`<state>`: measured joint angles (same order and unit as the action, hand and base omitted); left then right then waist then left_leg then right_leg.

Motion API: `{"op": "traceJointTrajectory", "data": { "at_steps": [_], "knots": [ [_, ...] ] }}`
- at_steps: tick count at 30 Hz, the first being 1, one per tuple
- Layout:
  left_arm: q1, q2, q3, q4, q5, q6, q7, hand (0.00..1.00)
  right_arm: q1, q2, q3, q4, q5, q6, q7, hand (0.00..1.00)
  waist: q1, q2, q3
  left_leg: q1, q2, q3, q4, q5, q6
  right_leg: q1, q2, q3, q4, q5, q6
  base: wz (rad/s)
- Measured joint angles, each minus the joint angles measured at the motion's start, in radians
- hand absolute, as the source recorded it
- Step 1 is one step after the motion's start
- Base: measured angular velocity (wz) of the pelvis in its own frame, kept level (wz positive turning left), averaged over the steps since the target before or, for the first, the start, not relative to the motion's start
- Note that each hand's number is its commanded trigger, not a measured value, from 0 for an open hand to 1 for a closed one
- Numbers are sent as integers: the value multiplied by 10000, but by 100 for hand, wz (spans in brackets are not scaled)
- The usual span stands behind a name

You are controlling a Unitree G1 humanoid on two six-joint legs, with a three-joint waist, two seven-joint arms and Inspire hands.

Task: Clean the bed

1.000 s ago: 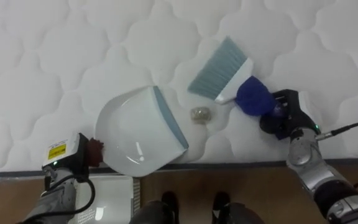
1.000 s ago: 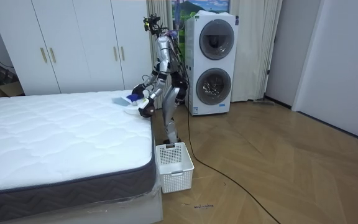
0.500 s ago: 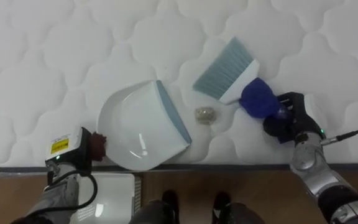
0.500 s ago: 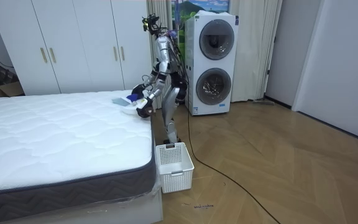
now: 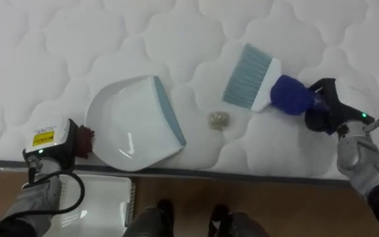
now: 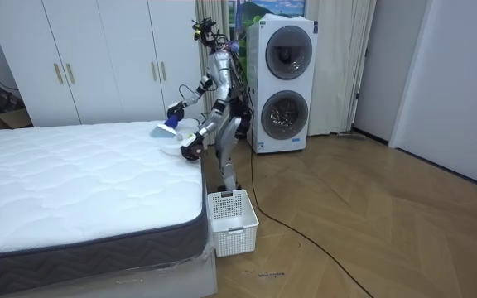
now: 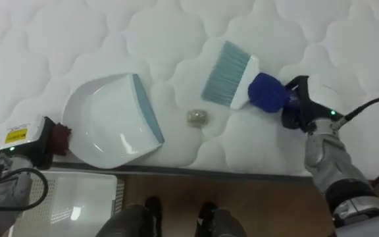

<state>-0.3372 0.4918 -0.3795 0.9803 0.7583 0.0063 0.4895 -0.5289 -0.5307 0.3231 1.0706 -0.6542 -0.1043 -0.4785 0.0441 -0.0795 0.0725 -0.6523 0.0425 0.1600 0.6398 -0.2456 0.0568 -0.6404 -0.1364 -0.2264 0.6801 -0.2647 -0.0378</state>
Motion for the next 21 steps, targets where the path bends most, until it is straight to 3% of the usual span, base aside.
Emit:
{"op": "traceJointTrajectory", "data": {
  "at_steps": [2,9,11,14,21],
  "knots": [
    [5,129,-123,9,97,11,-6,100,-2,-471,331,-216,-760,237,7,100,33,-47,8,41,29,-20,1,0,5,99,-1,-25,-119,74,27,-4],
    [-87,492,-286,-63,164,-133,-5,100,-82,-1033,773,-1320,-2407,635,544,100,67,-342,2,21,109,18,-72,-25,38,101,22,-116,-307,147,2,-2],
    [-81,749,-327,-195,253,-218,-9,100,-75,-1423,1036,-1861,-3218,650,564,100,84,-472,2,-4,176,12,-86,-22,33,147,89,-198,-462,209,-25,-5],
    [-64,1053,-347,-402,662,-327,-120,100,-6,-1689,1270,-2559,-4418,795,607,100,105,-524,-7,-20,324,6,-29,-26,27,277,268,-225,-774,358,-14,-6],
    [-74,1143,-355,-560,829,-419,-347,100,-10,-1835,1318,-3539,-5742,988,1179,100,177,-528,-9,-3,345,16,-70,-28,29,313,310,-207,-863,467,16,-2]
  ]
}}
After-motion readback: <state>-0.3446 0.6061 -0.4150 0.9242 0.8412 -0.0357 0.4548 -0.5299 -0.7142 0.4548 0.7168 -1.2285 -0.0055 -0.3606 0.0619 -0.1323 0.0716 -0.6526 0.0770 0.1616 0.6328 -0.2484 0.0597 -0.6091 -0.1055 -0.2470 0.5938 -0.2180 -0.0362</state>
